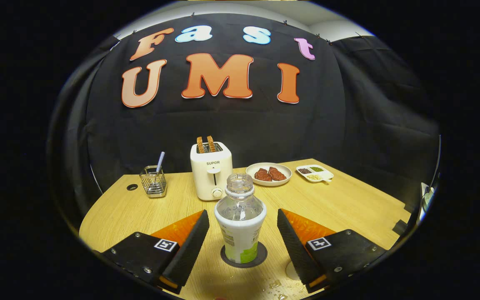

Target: Take the bottle from table, then pour the juice into the cup, finally place the bottle on the coaster

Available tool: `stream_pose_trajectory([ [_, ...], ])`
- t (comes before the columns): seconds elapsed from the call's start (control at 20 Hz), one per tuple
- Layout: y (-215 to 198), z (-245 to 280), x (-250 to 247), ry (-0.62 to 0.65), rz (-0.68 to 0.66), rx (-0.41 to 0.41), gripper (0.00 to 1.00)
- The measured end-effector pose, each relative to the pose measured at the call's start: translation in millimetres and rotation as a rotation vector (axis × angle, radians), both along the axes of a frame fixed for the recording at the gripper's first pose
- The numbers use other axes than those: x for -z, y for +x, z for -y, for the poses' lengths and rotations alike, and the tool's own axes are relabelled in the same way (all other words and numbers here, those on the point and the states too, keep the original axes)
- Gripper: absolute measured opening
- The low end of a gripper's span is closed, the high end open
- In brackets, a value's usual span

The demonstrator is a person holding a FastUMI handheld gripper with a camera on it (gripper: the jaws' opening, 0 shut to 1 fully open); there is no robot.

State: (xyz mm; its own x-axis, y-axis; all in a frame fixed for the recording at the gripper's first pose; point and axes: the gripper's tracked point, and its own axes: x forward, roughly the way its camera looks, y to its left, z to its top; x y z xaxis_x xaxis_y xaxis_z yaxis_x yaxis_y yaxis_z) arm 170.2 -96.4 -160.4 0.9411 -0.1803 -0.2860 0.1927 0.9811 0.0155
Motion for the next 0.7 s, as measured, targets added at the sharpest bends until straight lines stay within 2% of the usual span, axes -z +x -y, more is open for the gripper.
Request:
stream_pose_trajectory([
  [0.25, -38, -26, -46, -0.006, 0.084, -0.060, 0.97],
  [0.5, -95, -63, -99, 0.056, 0.174, -0.120, 0.97],
  [0.7, -143, -93, -121, 0.025, 0.221, -0.178, 0.97],
])
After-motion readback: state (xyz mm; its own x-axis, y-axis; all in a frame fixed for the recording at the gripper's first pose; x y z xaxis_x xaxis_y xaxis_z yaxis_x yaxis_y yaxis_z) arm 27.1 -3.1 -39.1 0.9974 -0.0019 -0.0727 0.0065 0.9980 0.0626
